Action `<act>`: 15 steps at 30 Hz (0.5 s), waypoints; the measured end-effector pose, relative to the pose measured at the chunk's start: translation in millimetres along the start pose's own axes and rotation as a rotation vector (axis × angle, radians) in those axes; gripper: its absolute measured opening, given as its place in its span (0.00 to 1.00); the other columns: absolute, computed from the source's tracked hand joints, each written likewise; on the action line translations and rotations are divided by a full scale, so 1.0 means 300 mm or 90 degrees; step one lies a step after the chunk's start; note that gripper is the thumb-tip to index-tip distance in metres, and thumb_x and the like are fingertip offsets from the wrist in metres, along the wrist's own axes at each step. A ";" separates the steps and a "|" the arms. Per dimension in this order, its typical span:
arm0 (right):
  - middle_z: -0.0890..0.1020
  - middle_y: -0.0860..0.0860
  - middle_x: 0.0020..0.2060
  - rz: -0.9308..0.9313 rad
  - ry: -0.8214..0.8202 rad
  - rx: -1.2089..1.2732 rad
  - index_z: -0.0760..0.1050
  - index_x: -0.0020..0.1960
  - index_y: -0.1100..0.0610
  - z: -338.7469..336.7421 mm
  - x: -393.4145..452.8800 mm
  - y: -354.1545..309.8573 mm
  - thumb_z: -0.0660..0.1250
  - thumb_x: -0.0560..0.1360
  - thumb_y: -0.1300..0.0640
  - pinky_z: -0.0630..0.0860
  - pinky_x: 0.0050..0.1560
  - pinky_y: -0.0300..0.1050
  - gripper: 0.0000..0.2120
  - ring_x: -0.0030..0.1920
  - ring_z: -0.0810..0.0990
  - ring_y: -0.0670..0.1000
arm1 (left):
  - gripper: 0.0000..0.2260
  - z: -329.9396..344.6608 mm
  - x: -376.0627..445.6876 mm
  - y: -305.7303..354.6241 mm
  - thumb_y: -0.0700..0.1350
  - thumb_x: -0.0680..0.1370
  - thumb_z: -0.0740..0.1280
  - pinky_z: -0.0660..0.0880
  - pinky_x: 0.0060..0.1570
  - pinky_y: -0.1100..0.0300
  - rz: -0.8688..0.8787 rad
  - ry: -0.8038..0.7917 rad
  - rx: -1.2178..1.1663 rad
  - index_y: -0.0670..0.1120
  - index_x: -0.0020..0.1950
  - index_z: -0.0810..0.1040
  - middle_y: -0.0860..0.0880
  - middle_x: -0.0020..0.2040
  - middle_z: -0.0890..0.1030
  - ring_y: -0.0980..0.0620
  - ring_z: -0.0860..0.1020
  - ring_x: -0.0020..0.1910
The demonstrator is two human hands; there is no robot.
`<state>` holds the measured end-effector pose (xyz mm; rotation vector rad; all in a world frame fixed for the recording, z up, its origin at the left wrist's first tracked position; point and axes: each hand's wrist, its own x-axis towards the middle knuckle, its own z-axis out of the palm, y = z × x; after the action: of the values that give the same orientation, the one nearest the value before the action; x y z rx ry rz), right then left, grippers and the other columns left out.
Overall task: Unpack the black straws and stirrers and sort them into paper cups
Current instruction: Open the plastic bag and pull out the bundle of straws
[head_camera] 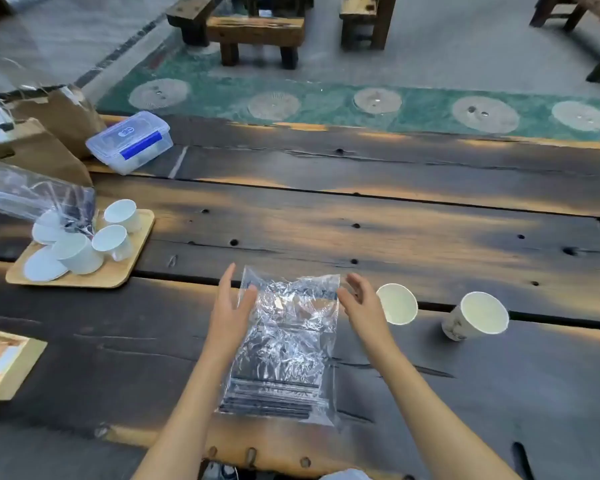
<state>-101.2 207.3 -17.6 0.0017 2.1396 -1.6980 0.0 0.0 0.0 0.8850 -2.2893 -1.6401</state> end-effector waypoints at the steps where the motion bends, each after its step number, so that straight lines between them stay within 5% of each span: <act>1: 0.71 0.50 0.71 0.024 0.005 -0.006 0.65 0.74 0.56 0.030 0.029 0.008 0.65 0.79 0.54 0.68 0.71 0.54 0.25 0.70 0.70 0.50 | 0.29 -0.014 0.038 -0.022 0.56 0.80 0.61 0.61 0.70 0.48 -0.040 -0.005 -0.016 0.57 0.79 0.54 0.53 0.79 0.58 0.51 0.60 0.75; 5: 0.70 0.54 0.72 0.119 0.028 -0.019 0.64 0.75 0.59 0.100 0.146 0.059 0.64 0.79 0.56 0.66 0.70 0.48 0.25 0.71 0.69 0.53 | 0.26 -0.036 0.181 -0.121 0.56 0.81 0.60 0.65 0.66 0.49 -0.175 -0.040 -0.031 0.55 0.78 0.58 0.48 0.78 0.62 0.46 0.64 0.74; 10: 0.70 0.56 0.72 0.244 0.067 -0.020 0.63 0.74 0.59 0.155 0.321 0.128 0.64 0.79 0.55 0.66 0.71 0.53 0.26 0.69 0.70 0.56 | 0.23 -0.029 0.357 -0.204 0.51 0.82 0.59 0.64 0.58 0.56 -0.267 -0.045 -0.056 0.49 0.77 0.61 0.45 0.74 0.67 0.46 0.66 0.72; 15: 0.73 0.57 0.69 0.326 0.116 0.017 0.65 0.73 0.61 0.196 0.439 0.194 0.64 0.78 0.57 0.69 0.68 0.54 0.25 0.67 0.72 0.59 | 0.16 -0.017 0.518 -0.316 0.48 0.80 0.60 0.68 0.65 0.52 -0.349 -0.058 -0.036 0.51 0.68 0.70 0.51 0.67 0.72 0.48 0.71 0.66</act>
<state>-189.2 134.9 -123.5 0.6745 2.0061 -1.4608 -88.7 -112.0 -113.0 1.5565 -2.1621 -1.9677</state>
